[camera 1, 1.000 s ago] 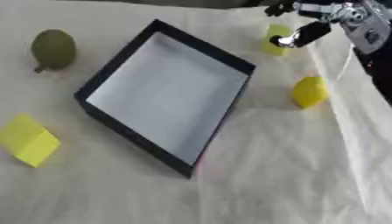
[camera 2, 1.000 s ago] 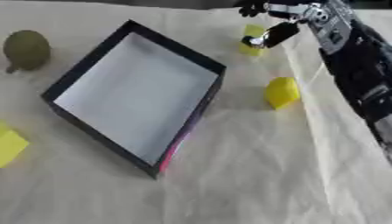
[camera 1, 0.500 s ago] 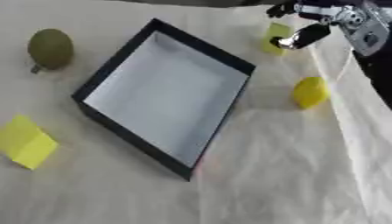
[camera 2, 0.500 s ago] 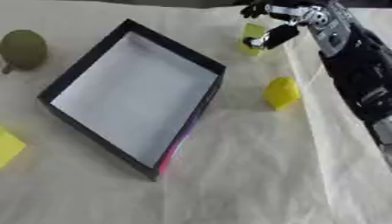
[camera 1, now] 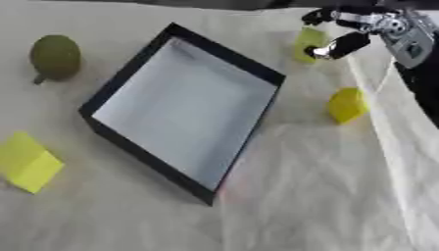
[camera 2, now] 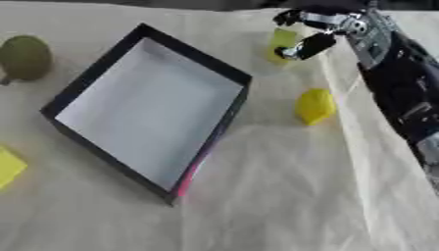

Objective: Pick up objects on the table and place them in the box.

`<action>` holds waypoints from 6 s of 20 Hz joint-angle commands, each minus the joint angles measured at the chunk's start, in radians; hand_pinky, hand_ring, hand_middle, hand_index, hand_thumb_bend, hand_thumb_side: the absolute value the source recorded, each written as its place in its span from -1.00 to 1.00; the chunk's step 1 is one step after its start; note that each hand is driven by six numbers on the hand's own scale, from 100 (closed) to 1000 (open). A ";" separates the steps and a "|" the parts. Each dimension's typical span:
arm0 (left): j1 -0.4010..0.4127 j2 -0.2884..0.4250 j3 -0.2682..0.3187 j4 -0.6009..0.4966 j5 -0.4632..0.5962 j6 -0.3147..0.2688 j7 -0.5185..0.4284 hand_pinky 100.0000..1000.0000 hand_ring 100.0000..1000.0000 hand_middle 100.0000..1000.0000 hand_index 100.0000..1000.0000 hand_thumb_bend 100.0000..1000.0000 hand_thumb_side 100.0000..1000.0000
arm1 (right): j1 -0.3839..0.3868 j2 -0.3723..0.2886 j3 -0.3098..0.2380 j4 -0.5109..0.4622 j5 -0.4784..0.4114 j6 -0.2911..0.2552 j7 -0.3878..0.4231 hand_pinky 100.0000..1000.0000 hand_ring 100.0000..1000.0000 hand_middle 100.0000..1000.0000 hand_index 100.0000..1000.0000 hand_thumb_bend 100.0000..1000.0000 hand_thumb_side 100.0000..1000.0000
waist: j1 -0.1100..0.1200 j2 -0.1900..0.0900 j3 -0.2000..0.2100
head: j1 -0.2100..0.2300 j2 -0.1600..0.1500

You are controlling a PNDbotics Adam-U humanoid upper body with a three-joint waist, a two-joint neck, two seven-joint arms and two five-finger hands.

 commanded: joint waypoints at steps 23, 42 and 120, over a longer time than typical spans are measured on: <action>-0.008 0.019 0.005 -0.013 -0.014 -0.005 -0.005 0.60 0.42 0.34 0.59 -1.00 0.40 | -0.010 -0.036 -0.028 0.011 -0.048 0.064 -0.003 0.76 0.07 -0.01 0.49 -1.00 -0.54 | -0.011 0.016 0.009 | -0.008 -0.017; 0.014 0.035 0.013 -0.009 -0.015 -0.004 0.000 0.60 0.42 0.34 0.59 -1.00 0.36 | -0.068 -0.095 -0.010 -0.303 -0.312 0.146 -0.252 0.67 -0.11 -0.45 -0.05 -1.00 -0.95 | -0.010 -0.042 -0.017 | -0.004 0.033; 0.146 0.198 0.106 0.046 -0.006 -0.098 0.093 0.60 0.43 0.34 0.61 -1.00 0.28 | 0.033 0.231 0.388 -0.546 0.082 -0.130 0.102 1.00 0.67 0.48 0.93 -0.28 -0.38 | -0.014 -0.110 -0.028 | -0.004 0.059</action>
